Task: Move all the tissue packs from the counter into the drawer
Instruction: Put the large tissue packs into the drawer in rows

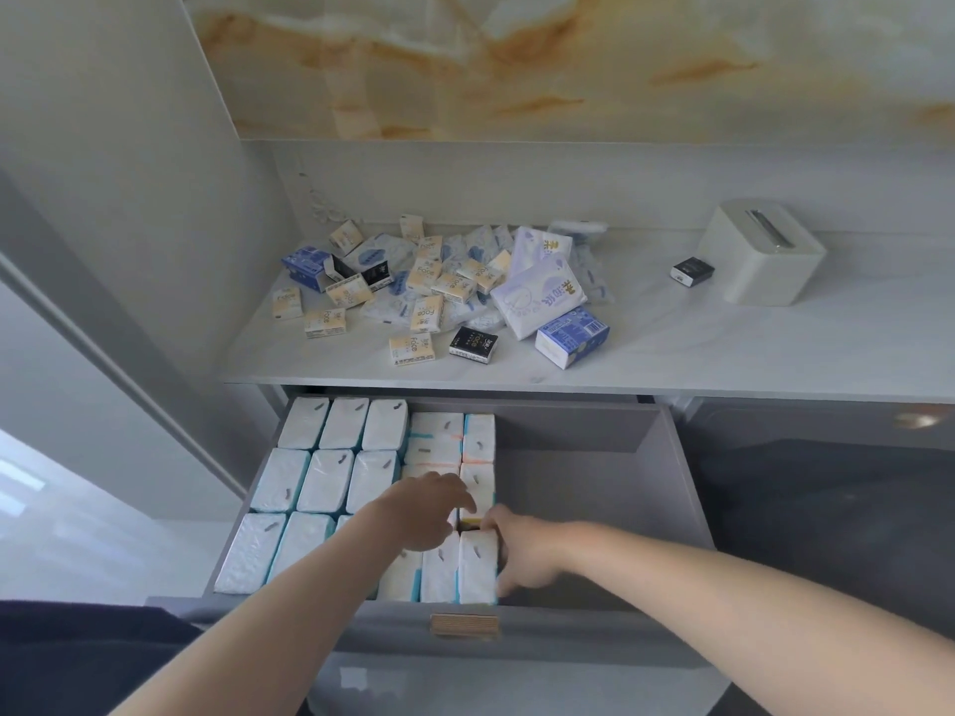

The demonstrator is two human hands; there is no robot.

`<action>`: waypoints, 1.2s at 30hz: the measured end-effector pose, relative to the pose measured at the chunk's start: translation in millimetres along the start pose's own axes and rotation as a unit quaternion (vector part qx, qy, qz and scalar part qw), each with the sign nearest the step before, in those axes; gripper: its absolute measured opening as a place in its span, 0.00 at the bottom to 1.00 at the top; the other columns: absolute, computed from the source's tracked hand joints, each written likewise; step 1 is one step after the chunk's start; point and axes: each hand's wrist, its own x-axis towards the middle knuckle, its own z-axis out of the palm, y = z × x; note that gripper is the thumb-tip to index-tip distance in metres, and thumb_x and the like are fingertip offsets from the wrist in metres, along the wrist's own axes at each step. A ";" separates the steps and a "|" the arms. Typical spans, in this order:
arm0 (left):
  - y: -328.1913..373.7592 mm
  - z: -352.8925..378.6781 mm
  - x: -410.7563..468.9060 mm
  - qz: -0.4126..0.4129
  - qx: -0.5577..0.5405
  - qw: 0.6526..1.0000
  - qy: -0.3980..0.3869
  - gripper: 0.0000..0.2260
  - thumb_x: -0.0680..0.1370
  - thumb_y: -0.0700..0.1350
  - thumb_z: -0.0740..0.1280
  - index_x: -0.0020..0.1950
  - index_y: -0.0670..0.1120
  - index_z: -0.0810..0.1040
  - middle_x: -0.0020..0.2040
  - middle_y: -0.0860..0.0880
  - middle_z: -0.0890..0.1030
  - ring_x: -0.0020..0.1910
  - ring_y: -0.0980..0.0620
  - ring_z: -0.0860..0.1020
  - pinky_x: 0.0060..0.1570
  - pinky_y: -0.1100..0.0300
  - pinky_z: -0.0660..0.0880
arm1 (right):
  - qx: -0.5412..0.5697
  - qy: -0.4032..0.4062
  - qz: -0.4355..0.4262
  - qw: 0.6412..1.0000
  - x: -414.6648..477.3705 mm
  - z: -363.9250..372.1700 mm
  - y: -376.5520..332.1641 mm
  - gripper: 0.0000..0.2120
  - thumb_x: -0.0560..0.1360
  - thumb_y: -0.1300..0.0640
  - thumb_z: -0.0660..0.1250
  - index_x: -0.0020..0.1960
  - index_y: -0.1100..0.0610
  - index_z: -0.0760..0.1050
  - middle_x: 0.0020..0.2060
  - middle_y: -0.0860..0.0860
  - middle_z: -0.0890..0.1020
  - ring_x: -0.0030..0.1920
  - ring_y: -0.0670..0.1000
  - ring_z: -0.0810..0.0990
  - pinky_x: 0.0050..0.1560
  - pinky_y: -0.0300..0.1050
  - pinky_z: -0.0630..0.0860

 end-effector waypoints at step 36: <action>15.3 -78.4 28.4 -0.014 -0.080 0.995 0.061 0.18 0.78 0.52 0.67 0.68 0.55 0.74 0.63 0.53 0.77 0.61 0.51 0.75 0.61 0.56 0.72 | -0.121 0.182 -0.020 0.976 -18.2 -93.3 -12.8 0.22 0.77 0.54 0.61 0.71 0.48 0.70 0.64 0.52 0.78 0.62 0.58 0.77 0.56 0.47 0.75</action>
